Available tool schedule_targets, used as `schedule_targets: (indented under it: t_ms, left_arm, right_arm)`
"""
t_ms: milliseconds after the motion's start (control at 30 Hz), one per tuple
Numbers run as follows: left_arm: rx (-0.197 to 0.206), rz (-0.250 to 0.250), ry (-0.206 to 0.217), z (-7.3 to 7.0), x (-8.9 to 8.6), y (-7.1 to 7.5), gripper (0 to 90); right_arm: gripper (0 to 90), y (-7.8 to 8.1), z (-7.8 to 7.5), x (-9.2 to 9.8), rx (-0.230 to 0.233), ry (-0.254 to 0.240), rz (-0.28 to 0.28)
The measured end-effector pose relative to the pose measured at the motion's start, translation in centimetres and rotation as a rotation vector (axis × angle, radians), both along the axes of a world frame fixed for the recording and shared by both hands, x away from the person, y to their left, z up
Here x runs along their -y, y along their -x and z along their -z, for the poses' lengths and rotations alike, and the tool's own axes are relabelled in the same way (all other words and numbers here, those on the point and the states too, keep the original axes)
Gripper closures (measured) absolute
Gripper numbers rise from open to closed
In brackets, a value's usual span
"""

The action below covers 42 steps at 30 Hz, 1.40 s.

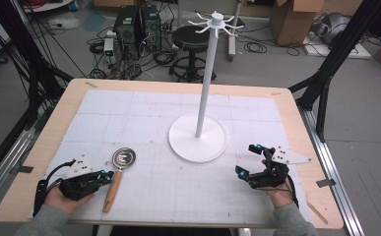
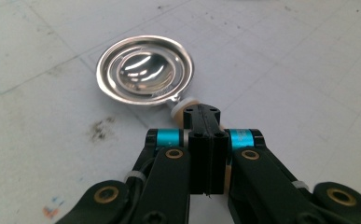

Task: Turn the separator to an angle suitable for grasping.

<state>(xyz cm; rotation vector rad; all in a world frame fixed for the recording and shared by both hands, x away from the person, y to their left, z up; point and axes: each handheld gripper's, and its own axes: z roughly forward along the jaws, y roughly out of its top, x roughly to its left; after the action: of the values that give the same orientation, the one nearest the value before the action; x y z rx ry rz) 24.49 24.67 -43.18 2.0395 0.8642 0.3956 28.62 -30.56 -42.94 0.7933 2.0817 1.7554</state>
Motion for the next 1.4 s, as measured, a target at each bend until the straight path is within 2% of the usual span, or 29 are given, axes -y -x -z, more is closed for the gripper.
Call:
schedule_targets:
  t_ms: [467, 733, 867, 1033, 1100, 1267, 1400]
  left_arm:
    - [-0.022, 0.043, -0.061, 0.0, 3.3, -1.5, 89.9]
    - [-0.057, 0.043, -0.095, 0.3, 4.3, -2.2, 89.9]
    - [-0.074, 0.034, -0.125, 0.3, 4.6, -2.4, 89.9]
    - [-0.083, 0.022, -0.138, 0.4, 4.5, -2.4, 89.9]
    - [-0.065, 0.015, -0.146, 0.4, 4.4, -2.4, 89.8]
    - [-0.074, 0.019, -0.149, 0.4, 4.5, -2.5, 89.8]
    - [-0.066, 0.011, -0.170, 0.5, 4.5, -2.5, 89.9]
  right_arm:
    - [1.2, 0.2, 0.0, 0.1, -0.006, 0.003, -0.004]
    - [1.2, 0.3, 0.1, 0.1, -0.010, 0.000, -0.004]
    - [1.2, 0.3, 0.1, 0.1, -0.012, 0.000, -0.005]
    - [1.2, 0.3, 0.1, 0.1, -0.009, -0.001, -0.005]
    - [1.2, 0.3, 0.1, 0.1, -0.011, 0.002, -0.006]
    - [1.2, 0.3, 0.1, 0.1, -0.009, 0.002, -0.005]
    - [1.2, 0.3, 0.1, 0.1, -0.010, 0.002, -0.004]
